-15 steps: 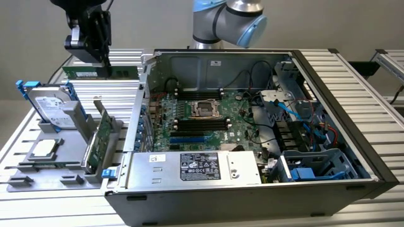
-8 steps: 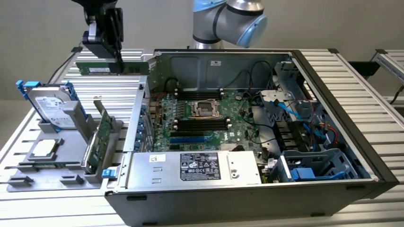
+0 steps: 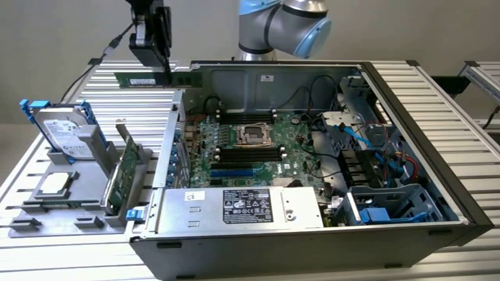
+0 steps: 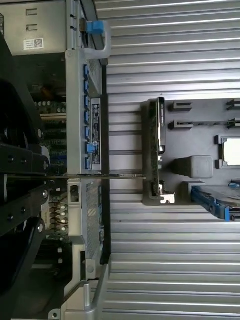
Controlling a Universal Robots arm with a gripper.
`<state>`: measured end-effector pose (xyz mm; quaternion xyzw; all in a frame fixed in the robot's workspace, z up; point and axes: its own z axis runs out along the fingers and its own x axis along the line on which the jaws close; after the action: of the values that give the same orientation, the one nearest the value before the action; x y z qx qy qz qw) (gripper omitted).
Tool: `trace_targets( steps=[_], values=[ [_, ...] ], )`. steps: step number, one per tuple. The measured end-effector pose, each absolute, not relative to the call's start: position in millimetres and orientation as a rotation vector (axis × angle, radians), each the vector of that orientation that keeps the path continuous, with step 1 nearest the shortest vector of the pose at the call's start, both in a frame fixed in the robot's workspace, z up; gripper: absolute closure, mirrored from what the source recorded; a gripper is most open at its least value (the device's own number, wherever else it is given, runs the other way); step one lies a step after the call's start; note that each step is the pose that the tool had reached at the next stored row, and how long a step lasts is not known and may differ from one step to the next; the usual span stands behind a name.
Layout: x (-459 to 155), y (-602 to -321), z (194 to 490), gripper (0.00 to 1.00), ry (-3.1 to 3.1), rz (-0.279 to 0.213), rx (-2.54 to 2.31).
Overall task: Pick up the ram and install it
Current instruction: 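Pick up the ram and move it above insertion slot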
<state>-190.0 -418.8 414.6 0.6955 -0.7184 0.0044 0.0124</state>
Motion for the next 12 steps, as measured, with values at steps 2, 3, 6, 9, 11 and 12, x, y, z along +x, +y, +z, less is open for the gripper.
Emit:
trace_targets(
  steps=[2,3,6,9,11,12],
  values=[
    [-183,-416,415,0.86,-2.239,0.014,2.168],
    [-179,-414,415,0.86,-2.239,0.014,2.168],
    [-168,-410,415,0.86,-2.239,0.014,2.168],
    [-157,-405,415,0.86,-2.239,0.014,2.168],
    [-149,-403,415,0.86,-2.239,0.014,2.168],
    [-145,-402,415,0.86,-2.24,0.014,2.168]
  ],
)
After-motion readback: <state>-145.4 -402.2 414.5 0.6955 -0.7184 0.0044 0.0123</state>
